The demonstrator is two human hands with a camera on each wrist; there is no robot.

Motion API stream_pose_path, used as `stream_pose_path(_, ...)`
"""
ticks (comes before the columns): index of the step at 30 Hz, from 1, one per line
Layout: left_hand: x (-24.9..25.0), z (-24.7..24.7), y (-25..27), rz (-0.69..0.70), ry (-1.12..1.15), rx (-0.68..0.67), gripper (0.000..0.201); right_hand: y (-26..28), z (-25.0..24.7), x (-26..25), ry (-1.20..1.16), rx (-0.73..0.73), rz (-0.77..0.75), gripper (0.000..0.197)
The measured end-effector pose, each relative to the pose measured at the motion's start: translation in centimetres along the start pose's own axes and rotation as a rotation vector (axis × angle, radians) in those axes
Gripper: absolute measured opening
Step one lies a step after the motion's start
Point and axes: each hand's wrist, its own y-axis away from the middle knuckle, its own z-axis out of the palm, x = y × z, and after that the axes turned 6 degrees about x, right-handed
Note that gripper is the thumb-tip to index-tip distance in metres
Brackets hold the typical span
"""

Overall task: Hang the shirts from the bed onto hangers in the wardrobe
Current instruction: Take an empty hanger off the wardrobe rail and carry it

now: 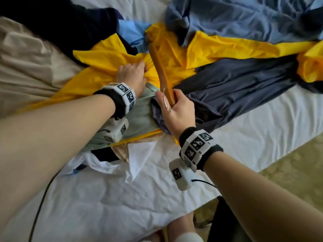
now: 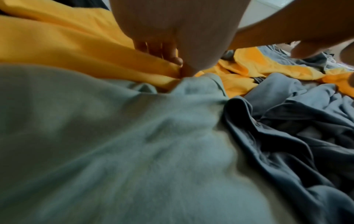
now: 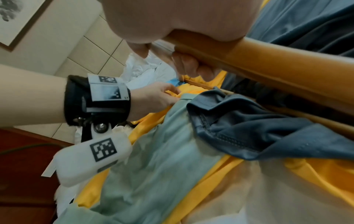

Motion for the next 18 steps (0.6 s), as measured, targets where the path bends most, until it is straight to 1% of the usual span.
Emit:
stream_pose_path(4,-0.6,-0.1,0.3,-0.068,0.081,-0.129,0.026,-0.4,-1.0,-0.2,0.018,-0.011,-0.016,0.037)
stream_pose_path(6,-0.6,-0.9,0.6,-0.089,0.111,-0.134,0.023,-0.6,-1.7,-0.3,0.014,-0.039,-0.023,0.037)
stream_pose_path(7,-0.4,-1.4,0.8,-0.092,0.123,-0.130,0.020,-0.6,-2.0,-0.4,0.011,-0.050,-0.023,0.041)
stream_pose_path(9,0.0,-2.1,2.1,-0.090,0.141,-0.105,0.015,-0.2,-2.5,-0.6,-0.005,-0.045,-0.017,0.051)
stream_pose_path(10,0.1,-2.5,3.0,-0.073,0.137,-0.070,0.014,0.1,-2.8,-0.7,-0.037,-0.027,-0.010,0.053)
stream_pose_path(11,0.2,-2.7,4.1,-0.028,0.119,-0.015,0.013,0.7,-3.2,-0.8,-0.082,-0.004,-0.001,0.050)
stream_pose_path(13,0.1,-3.3,6.5,0.086,0.095,0.090,0.009,2.1,-4.0,-0.6,-0.181,0.042,0.011,0.037)
stream_pose_path(14,0.0,-3.7,7.8,0.123,0.116,0.085,0.008,2.9,-4.4,-0.4,-0.219,0.057,0.015,0.032)
stream_pose_path(15,0.1,-4.0,9.1,0.137,0.143,0.033,0.010,3.7,-4.8,-0.2,-0.247,0.063,0.019,0.029)
stream_pose_path(16,0.2,-4.1,10.6,0.139,0.162,-0.050,0.013,4.5,-5.0,0.0,-0.273,0.057,0.025,0.027)
stream_pose_path(18,0.4,-3.8,13.8,0.144,0.130,-0.172,0.015,6.1,-5.4,0.5,-0.290,0.025,0.021,0.026)
